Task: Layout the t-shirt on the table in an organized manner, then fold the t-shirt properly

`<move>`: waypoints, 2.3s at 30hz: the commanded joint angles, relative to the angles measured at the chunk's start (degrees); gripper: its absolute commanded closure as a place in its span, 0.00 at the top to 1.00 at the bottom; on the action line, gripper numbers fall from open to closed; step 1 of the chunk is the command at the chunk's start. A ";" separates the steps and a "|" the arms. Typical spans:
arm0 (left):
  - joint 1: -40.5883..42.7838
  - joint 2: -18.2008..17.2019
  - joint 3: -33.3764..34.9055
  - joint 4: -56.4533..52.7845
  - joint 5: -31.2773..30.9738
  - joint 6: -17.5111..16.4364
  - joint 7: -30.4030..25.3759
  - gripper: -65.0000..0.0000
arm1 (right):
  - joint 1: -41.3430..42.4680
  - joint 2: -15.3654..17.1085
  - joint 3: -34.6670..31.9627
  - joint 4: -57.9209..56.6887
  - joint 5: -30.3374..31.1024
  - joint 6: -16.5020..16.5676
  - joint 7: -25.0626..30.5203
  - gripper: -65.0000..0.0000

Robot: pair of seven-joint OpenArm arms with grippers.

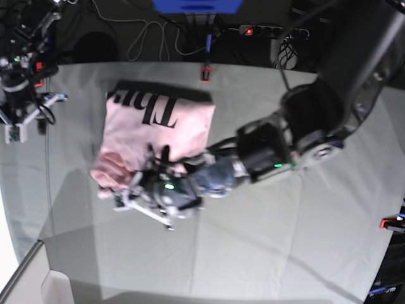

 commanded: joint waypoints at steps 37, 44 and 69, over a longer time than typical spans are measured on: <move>-3.63 -0.08 -3.00 -0.50 13.65 0.85 3.25 0.75 | -0.68 -1.74 3.02 4.37 0.82 -0.01 1.28 0.48; -5.13 -0.52 -16.98 5.57 27.54 0.41 3.25 0.84 | -2.17 -2.62 3.02 4.37 0.82 -0.01 1.36 0.48; 53.33 -13.09 -100.67 67.72 39.67 0.24 3.16 0.00 | -4.28 -5.86 26.14 3.84 5.04 -0.01 -9.27 0.00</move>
